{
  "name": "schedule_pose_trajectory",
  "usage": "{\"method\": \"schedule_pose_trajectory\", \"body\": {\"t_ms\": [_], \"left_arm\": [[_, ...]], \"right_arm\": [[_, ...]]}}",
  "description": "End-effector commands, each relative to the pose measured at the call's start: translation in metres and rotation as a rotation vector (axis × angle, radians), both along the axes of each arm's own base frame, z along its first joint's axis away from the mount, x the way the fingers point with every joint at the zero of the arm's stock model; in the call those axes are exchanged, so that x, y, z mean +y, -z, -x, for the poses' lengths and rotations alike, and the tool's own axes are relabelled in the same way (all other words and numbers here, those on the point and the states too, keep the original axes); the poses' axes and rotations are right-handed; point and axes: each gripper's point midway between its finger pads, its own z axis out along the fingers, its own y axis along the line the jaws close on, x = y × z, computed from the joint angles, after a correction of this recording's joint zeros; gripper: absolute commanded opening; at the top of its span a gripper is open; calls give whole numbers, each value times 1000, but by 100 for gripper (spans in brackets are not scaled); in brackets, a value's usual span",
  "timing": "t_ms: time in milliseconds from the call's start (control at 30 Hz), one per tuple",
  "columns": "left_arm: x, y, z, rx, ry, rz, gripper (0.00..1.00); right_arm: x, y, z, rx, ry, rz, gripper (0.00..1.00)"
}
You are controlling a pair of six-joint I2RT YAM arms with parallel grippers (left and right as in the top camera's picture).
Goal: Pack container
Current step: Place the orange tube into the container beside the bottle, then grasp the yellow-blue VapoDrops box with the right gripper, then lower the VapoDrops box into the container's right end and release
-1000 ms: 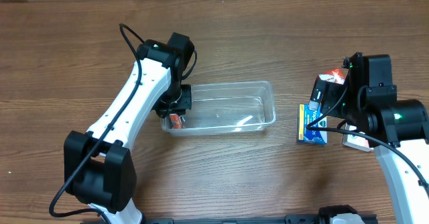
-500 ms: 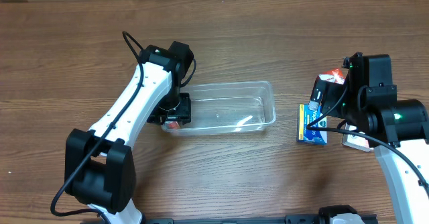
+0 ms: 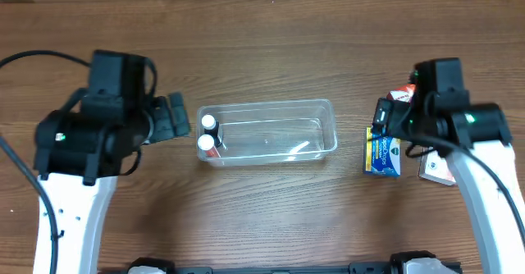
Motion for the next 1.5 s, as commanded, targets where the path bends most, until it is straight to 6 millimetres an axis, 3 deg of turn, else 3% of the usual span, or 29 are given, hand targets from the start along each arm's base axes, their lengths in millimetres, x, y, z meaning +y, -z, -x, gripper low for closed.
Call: {"method": "schedule_pose_trajectory", "body": {"t_ms": [0, 133, 267, 367, 500, 700, 833, 1233, 1400, 1467], "left_arm": [[10, 0, 0, 14, -12, -24, 100], [9, 1, -2, 13, -10, -25, 100], [9, 0, -3, 9, -10, -24, 100], [9, 0, -3, 8, -10, -24, 100], [9, 0, -3, 9, -10, -24, 100], [9, 1, -3, 9, -10, -24, 100], [9, 1, -3, 10, -10, -24, 100], [10, 1, -2, 13, -9, -25, 100], [10, 1, -2, 14, -10, -26, 100], [10, 1, -2, 13, -10, -25, 100]], "right_arm": [[-15, 47, -5, 156, 67, 3, 100], [-31, 98, -6, 332, 99, 2, 100], [-22, 136, -3, 438, 31, -39, 100], [-9, 145, 1, 442, -13, -107, 100], [-9, 151, 4, 447, -30, -106, 100], [-8, 177, 15, 440, -30, -106, 100], [-9, 178, 11, 424, -31, -105, 100], [-9, 173, 7, 417, -11, -108, 73], [-8, 129, -11, 362, 25, -116, 74], [-1, 84, -20, 257, -4, -111, 75]]}}
